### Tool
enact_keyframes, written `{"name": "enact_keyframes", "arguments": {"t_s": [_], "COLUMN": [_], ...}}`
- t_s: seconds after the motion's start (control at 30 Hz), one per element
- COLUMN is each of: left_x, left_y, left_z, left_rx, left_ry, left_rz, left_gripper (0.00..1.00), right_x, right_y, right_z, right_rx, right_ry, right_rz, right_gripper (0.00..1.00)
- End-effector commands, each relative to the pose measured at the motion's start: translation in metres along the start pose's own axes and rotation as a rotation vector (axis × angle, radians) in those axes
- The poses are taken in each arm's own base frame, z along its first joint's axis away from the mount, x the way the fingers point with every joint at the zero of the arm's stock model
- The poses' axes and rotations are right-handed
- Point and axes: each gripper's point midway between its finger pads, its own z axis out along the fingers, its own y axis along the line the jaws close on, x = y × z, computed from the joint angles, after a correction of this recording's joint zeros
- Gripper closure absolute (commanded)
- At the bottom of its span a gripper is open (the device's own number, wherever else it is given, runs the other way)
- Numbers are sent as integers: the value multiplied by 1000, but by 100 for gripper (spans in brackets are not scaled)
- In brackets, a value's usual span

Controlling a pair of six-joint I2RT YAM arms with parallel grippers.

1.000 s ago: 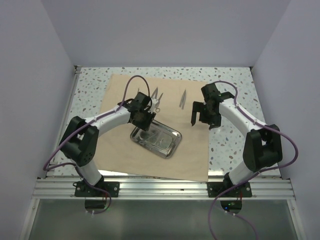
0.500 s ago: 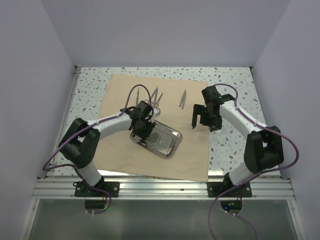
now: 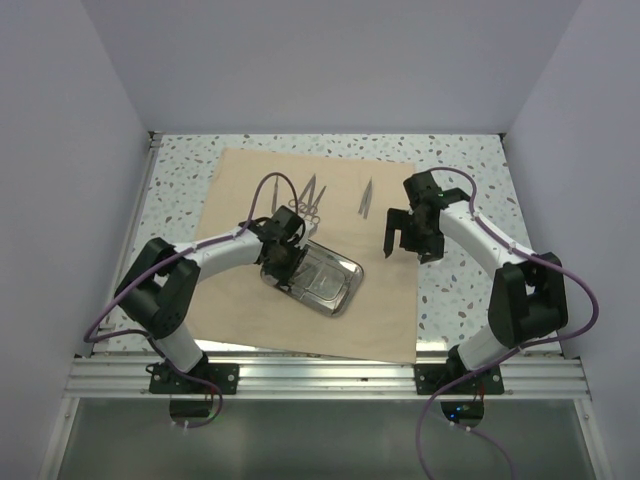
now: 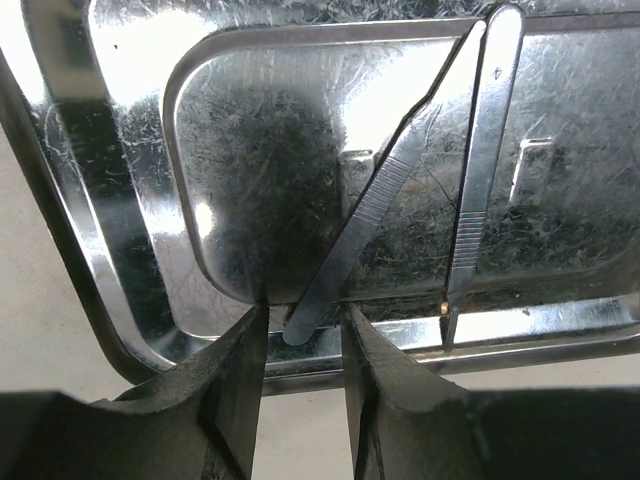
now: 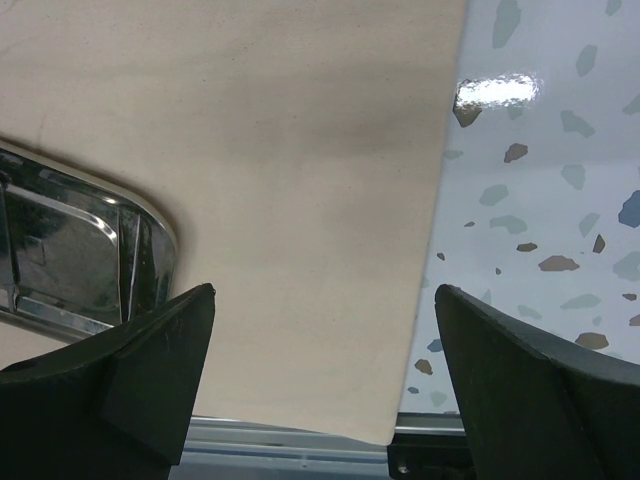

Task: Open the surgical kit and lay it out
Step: Pick up the medical item from the container.

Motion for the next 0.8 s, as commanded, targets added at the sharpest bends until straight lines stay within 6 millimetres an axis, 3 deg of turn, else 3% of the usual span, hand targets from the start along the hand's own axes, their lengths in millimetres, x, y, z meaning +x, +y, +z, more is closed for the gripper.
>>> {"name": "enact_keyframes", "arguments": {"t_s": [0.0,0.33,0.53,0.77], "left_x": [23,56,72,91], "left_y": [0,-7,2,11], "left_z": [14,29,39,48], "left_rx": [-5,-57,-140,-201], "left_ry": [67,188,237,317], "left_rz": [-24,35,25,-3], "left_gripper": [62,66,67,84], "right_x": [-7,-6,-3,-1], "right_y": [3,2,2,0], "right_z": [-15,-15,-13,-16], "right_rx": [-13,-14,-19,-17], "right_ry": [-43,-41,-35,-38], "right_rz": [-5,-8,-8,-16], "right_gripper": [5,5,5,4]}}
